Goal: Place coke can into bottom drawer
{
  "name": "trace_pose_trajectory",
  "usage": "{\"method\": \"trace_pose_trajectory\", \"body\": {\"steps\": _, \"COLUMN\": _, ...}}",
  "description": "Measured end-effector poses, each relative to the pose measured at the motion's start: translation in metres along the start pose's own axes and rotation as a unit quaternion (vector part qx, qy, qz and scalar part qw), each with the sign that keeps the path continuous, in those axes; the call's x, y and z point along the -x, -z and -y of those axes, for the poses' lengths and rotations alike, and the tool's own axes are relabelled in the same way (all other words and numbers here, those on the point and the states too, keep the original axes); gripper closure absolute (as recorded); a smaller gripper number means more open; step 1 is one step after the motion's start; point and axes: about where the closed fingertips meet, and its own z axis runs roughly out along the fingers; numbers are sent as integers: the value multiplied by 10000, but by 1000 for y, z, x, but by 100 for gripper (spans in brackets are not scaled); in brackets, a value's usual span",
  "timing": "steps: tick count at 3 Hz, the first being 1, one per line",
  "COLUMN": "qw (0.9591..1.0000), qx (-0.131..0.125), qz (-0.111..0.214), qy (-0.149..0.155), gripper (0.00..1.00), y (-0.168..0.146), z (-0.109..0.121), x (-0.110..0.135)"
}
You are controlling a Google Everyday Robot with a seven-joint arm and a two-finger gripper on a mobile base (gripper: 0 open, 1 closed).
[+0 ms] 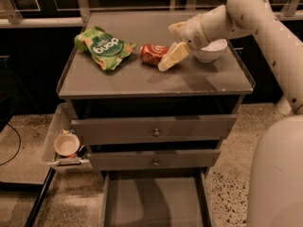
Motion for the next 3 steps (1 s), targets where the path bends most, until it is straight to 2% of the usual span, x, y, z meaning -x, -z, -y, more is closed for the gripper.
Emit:
{"method": "trace_pose_trajectory", "body": {"steps": 2, "qw": 9985, "qx": 322, "qz": -397, "qy": -219, "gripper": 0, "y": -37, "z": 6, "x": -10}}
{"method": "trace_pose_trajectory", "body": {"steps": 3, "qw": 9984, "qx": 329, "qz": -403, "qy": -222, "gripper": 0, "y": -37, "z": 6, "x": -10}}
